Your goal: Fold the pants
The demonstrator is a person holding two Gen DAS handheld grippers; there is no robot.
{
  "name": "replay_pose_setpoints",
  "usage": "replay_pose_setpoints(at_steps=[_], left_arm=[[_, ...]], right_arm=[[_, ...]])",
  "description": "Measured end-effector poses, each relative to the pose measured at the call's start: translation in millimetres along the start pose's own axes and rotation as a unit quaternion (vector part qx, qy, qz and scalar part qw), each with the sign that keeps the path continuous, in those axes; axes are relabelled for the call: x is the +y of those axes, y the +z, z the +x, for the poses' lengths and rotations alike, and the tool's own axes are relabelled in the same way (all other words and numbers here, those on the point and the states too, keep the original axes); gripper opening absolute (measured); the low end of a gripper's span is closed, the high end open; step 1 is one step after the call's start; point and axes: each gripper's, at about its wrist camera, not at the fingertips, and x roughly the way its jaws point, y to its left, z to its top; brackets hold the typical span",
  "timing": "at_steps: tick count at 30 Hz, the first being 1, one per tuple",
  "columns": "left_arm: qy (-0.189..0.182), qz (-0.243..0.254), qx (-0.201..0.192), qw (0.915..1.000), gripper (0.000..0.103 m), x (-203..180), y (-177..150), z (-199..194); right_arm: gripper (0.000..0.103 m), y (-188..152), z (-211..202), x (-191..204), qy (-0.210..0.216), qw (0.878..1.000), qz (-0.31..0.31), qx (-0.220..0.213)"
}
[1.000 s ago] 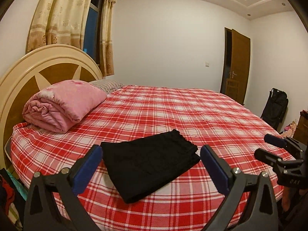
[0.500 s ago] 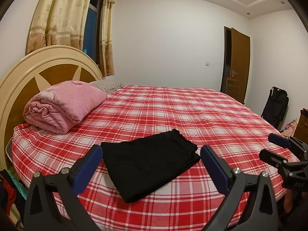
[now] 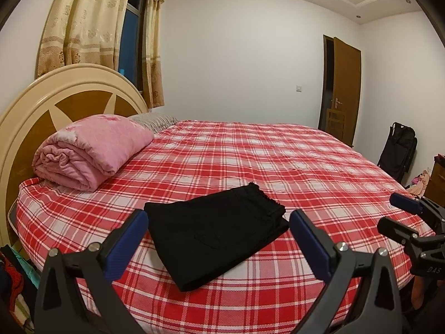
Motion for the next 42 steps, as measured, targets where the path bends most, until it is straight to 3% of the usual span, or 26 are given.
replay_pose_setpoints(at_steps=[42], left_arm=[[0.014,0.033,0.007,0.9993,0.103,-7.0,-5.0,7.8]], right_arm=[[0.076,-6.7,-3.1,5.9,0.004,1.0,-0.019,-0.007]])
